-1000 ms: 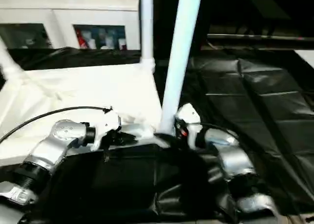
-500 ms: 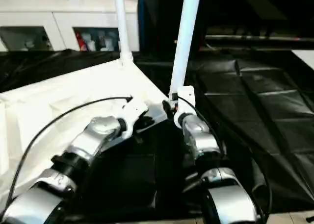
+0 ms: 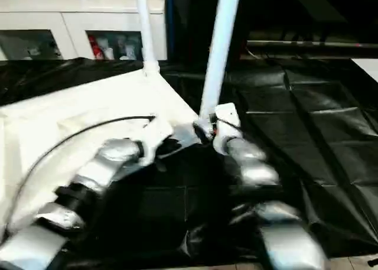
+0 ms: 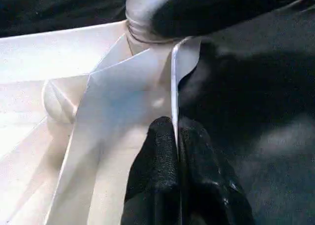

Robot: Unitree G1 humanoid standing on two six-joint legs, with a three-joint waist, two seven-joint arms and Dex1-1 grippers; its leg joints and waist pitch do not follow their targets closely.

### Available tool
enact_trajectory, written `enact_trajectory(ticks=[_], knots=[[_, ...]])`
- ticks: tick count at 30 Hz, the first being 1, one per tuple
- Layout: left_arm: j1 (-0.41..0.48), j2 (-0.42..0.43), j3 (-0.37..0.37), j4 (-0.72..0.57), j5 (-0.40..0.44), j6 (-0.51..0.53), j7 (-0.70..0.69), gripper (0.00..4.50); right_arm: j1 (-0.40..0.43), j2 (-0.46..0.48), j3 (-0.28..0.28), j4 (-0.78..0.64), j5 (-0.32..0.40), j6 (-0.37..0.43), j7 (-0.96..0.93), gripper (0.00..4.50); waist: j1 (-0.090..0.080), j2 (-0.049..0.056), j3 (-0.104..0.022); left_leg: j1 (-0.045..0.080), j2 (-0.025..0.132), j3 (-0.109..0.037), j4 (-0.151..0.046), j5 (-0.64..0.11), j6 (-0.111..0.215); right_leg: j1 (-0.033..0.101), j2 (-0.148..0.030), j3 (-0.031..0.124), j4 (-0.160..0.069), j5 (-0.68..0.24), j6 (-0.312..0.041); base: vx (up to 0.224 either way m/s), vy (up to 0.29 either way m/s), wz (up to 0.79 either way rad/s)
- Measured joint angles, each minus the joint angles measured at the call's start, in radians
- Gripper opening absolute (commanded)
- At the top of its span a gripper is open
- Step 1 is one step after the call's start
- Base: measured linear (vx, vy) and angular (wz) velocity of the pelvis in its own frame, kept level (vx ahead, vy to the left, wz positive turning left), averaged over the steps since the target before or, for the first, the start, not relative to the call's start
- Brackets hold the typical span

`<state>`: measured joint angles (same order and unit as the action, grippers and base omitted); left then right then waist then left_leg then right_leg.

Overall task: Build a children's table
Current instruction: Rotate leg to tighten

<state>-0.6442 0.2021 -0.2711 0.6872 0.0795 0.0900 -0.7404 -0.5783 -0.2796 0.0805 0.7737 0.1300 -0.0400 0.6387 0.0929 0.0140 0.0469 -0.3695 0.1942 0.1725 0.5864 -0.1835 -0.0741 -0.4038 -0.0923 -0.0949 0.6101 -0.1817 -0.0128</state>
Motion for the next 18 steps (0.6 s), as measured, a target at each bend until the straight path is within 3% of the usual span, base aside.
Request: enact_trajectory(ticks=[4,9,12,18], knots=[[0.017,0.045,0.013,-0.014,-0.017,-0.028,-0.078,0.0,0.083,-0.07,0.039,-0.107,0.04,0.046,0.19,4.0,-0.006,0.0,0.0,0.0,0.0,0.0,0.001,0.0,0.0,-0.001,0.0,0.001,0.0,-0.001,0.0,0.0,0.0,0.0],[0.072,0.116,0.007,-0.096,-0.069,-0.027,-0.245,0.0,0.118,-0.126,0.048,-0.204,0.078,0.095,0.338,4.0,0.001,0.0,0.0,0.0,0.001,0.001,0.001,0.0,0.0,-0.001,0.0,0.0,0.0,-0.001,0.0,0.0,0.0,0.0],[0.116,0.164,-0.016,-0.181,-0.111,0.004,-0.374,0.0,0.13,-0.142,0.053,-0.23,0.091,0.104,0.384,4.0,0.007,0.0,0.0,0.0,0.001,0.001,0.001,0.0,0.0,-0.001,0.0,0.001,0.0,-0.001,-0.001,0.0,0.0,0.0],[0.134,0.164,-0.042,-0.232,-0.122,0.032,-0.422,0.0,0.147,-0.136,0.086,-0.288,0.089,0.124,0.398,4.0,0.023,-0.001,0.001,0.0,0.001,0.002,0.001,0.0,0.0,0.0,0.0,0.001,0.0,-0.001,-0.001,0.0,0.0,0.0]])
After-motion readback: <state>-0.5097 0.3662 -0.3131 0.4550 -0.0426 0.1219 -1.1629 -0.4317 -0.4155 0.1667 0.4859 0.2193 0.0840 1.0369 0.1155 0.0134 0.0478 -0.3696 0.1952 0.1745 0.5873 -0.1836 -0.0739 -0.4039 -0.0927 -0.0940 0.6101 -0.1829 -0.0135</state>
